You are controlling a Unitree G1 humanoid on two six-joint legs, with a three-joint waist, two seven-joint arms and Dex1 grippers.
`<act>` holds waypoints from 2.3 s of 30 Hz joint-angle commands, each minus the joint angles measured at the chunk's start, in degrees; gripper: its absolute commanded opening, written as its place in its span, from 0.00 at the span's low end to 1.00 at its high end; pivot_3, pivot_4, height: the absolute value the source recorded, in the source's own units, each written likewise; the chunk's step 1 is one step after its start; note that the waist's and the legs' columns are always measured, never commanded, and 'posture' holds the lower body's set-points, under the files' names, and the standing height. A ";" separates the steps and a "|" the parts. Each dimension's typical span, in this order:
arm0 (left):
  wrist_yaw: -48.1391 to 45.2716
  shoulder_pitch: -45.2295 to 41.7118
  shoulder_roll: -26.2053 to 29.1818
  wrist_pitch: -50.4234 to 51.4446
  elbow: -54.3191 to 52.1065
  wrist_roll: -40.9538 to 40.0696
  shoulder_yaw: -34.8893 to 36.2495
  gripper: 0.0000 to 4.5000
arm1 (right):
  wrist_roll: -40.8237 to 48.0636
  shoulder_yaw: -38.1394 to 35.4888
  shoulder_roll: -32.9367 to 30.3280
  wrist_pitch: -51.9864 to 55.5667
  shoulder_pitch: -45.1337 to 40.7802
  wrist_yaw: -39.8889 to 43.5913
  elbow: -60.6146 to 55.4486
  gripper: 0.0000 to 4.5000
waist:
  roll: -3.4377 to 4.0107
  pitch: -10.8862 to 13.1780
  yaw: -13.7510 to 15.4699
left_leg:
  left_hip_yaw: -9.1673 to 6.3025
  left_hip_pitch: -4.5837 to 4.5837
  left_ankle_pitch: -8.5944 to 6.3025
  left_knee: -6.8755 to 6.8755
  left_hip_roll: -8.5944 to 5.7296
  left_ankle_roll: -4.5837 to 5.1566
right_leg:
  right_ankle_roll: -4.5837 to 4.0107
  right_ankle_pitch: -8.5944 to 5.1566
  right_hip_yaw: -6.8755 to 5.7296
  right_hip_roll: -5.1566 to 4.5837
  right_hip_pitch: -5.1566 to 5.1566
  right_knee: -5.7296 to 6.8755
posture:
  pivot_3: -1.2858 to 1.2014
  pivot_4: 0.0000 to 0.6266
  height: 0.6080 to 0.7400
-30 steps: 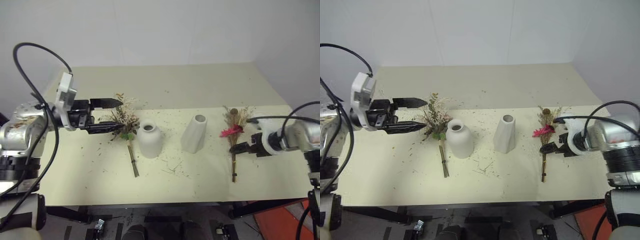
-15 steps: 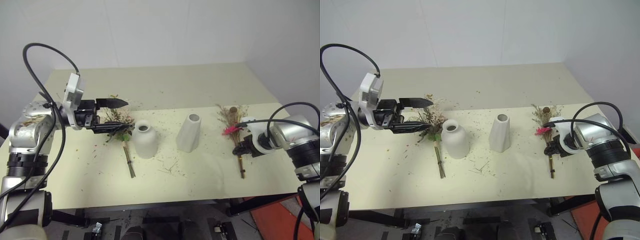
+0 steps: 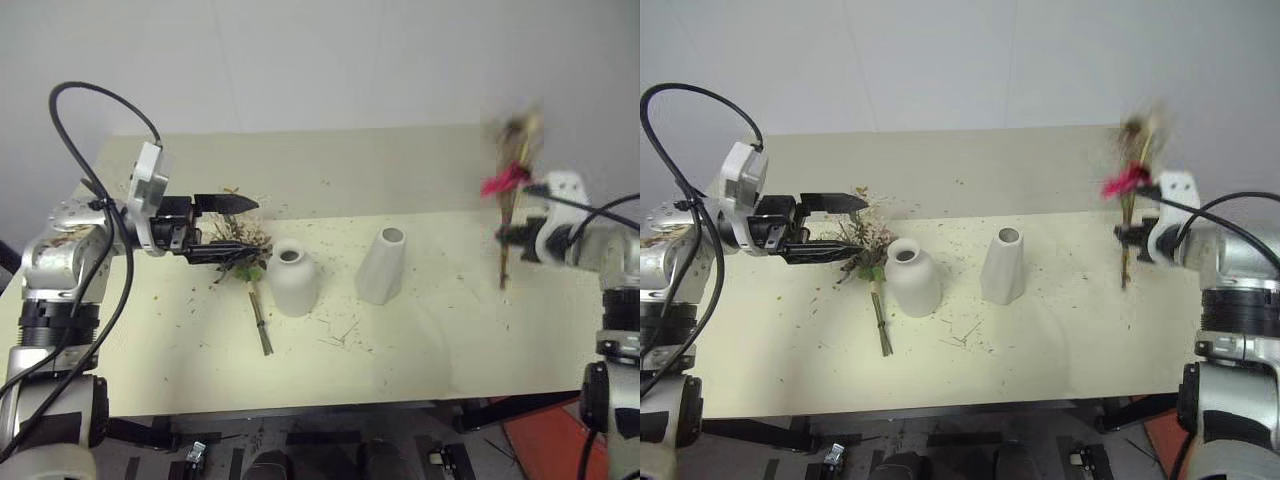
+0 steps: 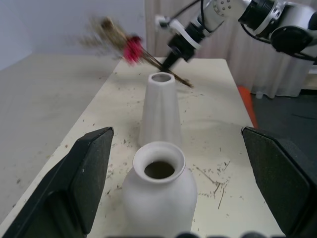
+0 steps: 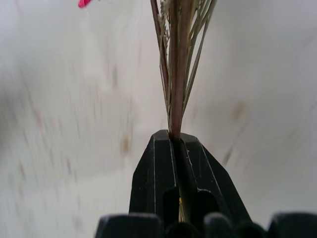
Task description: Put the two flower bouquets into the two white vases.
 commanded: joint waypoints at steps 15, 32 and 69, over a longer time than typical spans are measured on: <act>-4.65 -7.12 -2.66 -1.66 4.86 3.55 -3.89 1.00 | 17.91 -3.05 15.29 -19.28 0.60 5.86 -27.90 0.01 | 0.04 0.00 -0.19 | -0.01 0.05 0.01 0.04 0.00 0.01 | -0.02 0.03 0.02 0.03 0.01 0.12 | 0.52 0.24 1.00; -4.71 -6.53 -1.79 -1.06 3.96 3.81 -3.03 1.00 | 16.32 4.46 13.63 -24.31 8.17 9.42 -30.29 0.01 | 0.04 0.00 -0.12 | -0.03 0.05 0.01 0.09 0.00 0.01 | -0.02 0.03 0.01 0.03 0.01 0.15 | 0.52 0.24 1.00; -4.32 -6.41 -1.77 -1.22 4.14 3.77 -2.75 1.00 | 19.29 4.44 14.81 -25.42 14.26 7.29 -32.95 0.01 | 0.04 0.00 -0.19 | -0.02 0.07 0.01 0.14 -0.01 0.01 | -0.02 0.03 0.02 0.04 0.00 0.29 | 0.52 0.24 1.00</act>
